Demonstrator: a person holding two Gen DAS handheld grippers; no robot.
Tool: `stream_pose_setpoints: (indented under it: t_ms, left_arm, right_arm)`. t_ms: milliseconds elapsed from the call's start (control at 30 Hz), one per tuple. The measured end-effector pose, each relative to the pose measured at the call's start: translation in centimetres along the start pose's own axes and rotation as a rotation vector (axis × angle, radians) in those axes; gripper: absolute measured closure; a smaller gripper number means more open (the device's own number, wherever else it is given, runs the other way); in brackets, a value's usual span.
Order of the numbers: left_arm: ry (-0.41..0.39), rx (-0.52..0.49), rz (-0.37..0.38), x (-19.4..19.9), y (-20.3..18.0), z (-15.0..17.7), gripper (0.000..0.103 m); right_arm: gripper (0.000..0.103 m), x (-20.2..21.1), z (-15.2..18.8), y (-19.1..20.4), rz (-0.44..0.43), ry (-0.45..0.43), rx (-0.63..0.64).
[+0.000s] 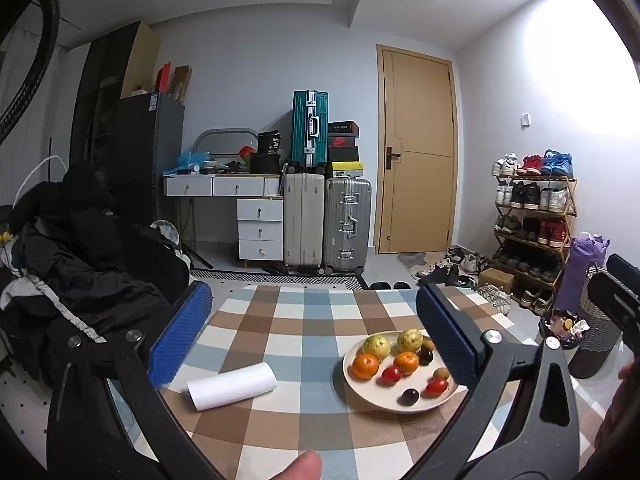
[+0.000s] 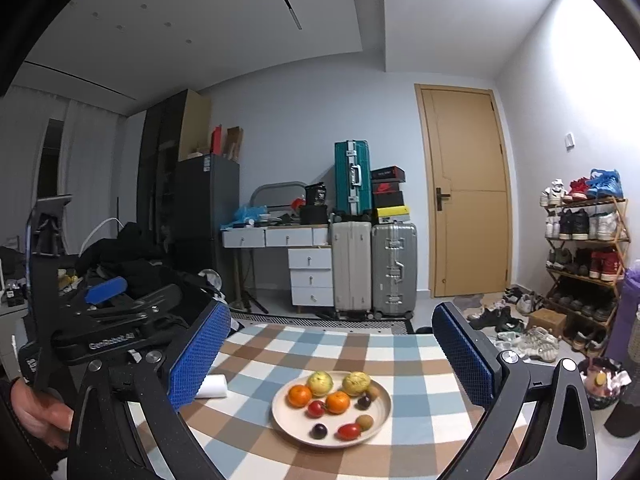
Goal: Organize fruits
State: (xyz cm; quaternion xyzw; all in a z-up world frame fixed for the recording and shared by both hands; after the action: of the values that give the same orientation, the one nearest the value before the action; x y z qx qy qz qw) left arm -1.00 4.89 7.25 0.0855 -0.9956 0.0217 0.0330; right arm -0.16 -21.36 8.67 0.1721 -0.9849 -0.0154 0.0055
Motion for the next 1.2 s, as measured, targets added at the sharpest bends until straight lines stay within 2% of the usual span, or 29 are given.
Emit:
stream_pose_setpoints:
  t_ms: [300, 567, 1033, 1200]
  left_arm:
    - [0.057, -0.042, -0.011, -3.9, -0.5, 6.0, 0.001]
    - [0.101, -0.056, -0.014, -7.1, -0.6, 10.0, 0.001]
    - [0.107, -0.078, 0.02, -10.3, -1.6, 13.6, 0.001]
    - [0.12, -0.059, 0.045, -11.3, -1.6, 14.3, 0.001]
  right_arm:
    - [0.0, -1.6, 4.5, -1.4, 0.042, 0.062, 0.004]
    - [0.0, -3.5, 8.4, -2.4, 0.038, 0.117, 0.004]
    - [0.0, -5.4, 11.6, -3.3, 0.069, 0.127, 0.033]
    - [0.0, -6.0, 12.8, -3.2, 0.07, 0.167, 0.041]
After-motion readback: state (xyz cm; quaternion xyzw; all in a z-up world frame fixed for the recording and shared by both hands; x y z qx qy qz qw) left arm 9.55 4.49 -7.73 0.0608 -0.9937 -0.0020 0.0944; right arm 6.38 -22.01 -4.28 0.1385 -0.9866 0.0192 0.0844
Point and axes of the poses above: each gripper's, at about its wrist camera, not at the fingertips, and x roughly against the way its jaws point, y to its left, z to its underside, the point moved 1 cm from there along -x, roughly the way its jaws point, and after that the axes turned 5 degrees about -y, right-handed, at the moved point
